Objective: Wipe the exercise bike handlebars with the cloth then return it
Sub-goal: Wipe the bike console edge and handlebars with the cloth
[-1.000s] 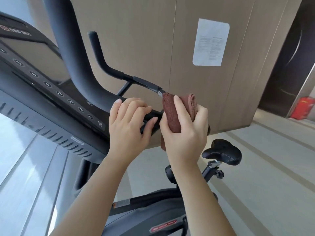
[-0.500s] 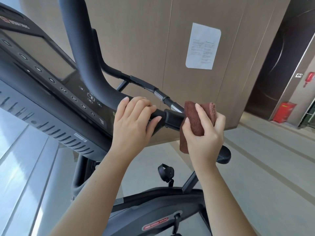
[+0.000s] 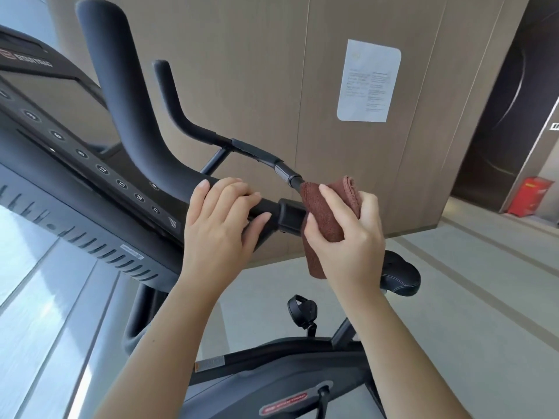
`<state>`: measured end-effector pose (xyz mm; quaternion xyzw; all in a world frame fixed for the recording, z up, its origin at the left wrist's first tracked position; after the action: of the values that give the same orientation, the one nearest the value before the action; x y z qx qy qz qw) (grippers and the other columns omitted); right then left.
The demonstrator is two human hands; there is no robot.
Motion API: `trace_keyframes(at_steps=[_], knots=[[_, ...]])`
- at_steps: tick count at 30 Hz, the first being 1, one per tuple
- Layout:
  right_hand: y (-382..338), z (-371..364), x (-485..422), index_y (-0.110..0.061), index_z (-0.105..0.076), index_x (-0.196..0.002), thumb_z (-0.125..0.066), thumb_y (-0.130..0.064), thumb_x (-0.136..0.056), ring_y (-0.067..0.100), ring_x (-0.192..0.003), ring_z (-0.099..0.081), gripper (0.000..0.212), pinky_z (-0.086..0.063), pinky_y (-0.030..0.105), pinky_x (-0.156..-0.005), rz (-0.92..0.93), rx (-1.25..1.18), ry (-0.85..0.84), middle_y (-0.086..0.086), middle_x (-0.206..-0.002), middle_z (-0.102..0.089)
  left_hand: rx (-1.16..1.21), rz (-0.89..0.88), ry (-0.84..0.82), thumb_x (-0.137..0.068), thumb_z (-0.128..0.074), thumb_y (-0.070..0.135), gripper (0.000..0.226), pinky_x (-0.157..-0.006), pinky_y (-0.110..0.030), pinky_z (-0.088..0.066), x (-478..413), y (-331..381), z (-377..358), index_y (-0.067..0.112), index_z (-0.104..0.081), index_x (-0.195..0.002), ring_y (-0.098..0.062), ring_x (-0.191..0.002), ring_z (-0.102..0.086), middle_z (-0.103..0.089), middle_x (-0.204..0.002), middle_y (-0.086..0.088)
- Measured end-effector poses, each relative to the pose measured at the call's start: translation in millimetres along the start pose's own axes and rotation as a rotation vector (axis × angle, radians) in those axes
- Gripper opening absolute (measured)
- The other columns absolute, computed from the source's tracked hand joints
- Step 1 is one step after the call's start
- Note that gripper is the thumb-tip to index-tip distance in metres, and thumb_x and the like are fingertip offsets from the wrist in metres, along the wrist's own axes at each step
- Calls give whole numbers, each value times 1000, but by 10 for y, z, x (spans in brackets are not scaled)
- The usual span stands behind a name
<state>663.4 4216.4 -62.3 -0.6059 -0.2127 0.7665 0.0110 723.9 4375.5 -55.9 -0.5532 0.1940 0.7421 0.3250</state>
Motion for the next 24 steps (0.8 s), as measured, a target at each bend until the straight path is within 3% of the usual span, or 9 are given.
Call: trace_keyframes(at_steps=[7, 11, 13, 16, 20, 24], knots=[[225, 100, -41, -16, -67, -111, -62, -25, -77, 24, -88, -60, 36, -52, 27, -73, -16, -162, -65, 10, -102, -55, -19, 43, -19, -88, -57, 25, 22, -103, -39, -24, -5, 48, 20, 5, -63, -96, -22, -108, -50, -64, -100, -10], [452, 132, -71, -16, -66, -112, -66, -19, -75, 5, -91, -52, 37, -42, 5, -82, -83, -289, -102, 2, -102, -50, 11, 90, -36, -86, -56, 29, 26, -105, -40, -22, -8, 90, 44, 6, -64, -96, -23, -111, -49, -64, -101, -10], [566, 133, -95, -15, -66, -113, -66, -17, -75, 1, -92, -50, 37, -38, 1, -84, -92, -359, -136, 2, -103, -50, 17, 129, -31, -85, -55, 30, 27, -107, -40, -17, -9, 159, 45, 7, -64, -95, -23, -113, -48, -63, -103, -9], [713, 117, -130, -17, -65, -113, -66, -17, -76, 1, -94, -51, 38, -38, 3, -86, -56, -445, -203, 2, -103, -52, 26, 112, -66, -84, -57, 31, 27, -107, -40, -19, -2, 381, -21, 8, -66, -95, -21, -115, -47, -62, -106, -9], [968, 83, -197, -19, -64, -114, -65, -18, -76, 3, -95, -52, 38, -39, 5, -86, -29, -563, -287, 2, -104, -52, 46, 145, -97, -83, -59, 29, 27, -101, -48, -32, -7, 686, -191, 6, -66, -95, -21, -107, -51, -62, -106, -10], [1253, -6, -272, -24, -62, -115, -65, -15, -76, 5, -98, -55, 40, -40, 10, -87, -48, -701, -388, -2, -104, -53, -23, 166, -65, -84, -57, 31, 26, -102, -44, -26, 0, 842, -383, 8, -66, -92, -20, -102, -52, -63, -102, -8]])
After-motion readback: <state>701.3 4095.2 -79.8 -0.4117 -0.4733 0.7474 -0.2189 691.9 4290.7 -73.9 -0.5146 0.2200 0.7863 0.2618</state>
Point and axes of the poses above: each hand's wrist, its own x-axis away from the middle knuckle, its own z-axis out of the back of the hand, y = z × x, the point moved 1 cm from there along -x, towards the middle knuckle
